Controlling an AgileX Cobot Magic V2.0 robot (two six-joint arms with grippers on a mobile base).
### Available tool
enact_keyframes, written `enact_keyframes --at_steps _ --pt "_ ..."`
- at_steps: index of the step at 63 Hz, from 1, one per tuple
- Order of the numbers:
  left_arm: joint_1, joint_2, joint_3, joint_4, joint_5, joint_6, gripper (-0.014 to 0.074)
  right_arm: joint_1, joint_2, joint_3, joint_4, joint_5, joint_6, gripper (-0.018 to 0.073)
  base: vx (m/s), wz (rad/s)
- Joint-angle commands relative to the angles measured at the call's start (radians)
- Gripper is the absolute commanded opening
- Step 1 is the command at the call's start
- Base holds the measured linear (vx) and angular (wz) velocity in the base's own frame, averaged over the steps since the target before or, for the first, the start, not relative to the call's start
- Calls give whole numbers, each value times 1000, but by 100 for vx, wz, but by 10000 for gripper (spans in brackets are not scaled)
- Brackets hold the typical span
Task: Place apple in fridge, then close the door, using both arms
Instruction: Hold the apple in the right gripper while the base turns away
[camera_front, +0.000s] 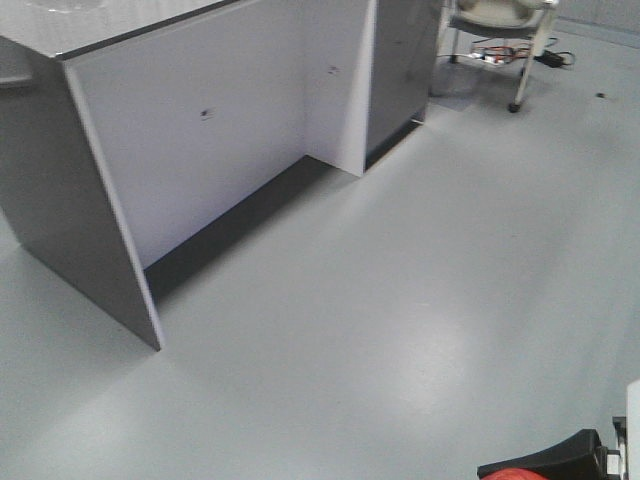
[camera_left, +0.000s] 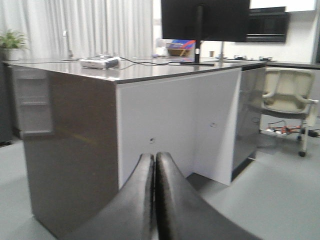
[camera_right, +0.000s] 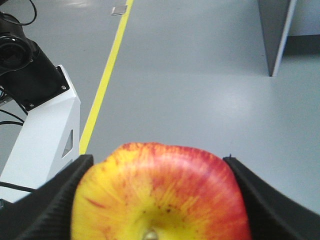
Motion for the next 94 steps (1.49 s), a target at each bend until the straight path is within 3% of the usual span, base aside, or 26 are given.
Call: enact_keyframes --at_steps 1,94 --pt "0 -15 21 -4 -75 -3 -6 1 1 -29 46 -37 -2 307 -2 38" --pt "0 -15 21 -4 -75 -3 -6 1 1 -29 46 -32 -2 307 2 48"
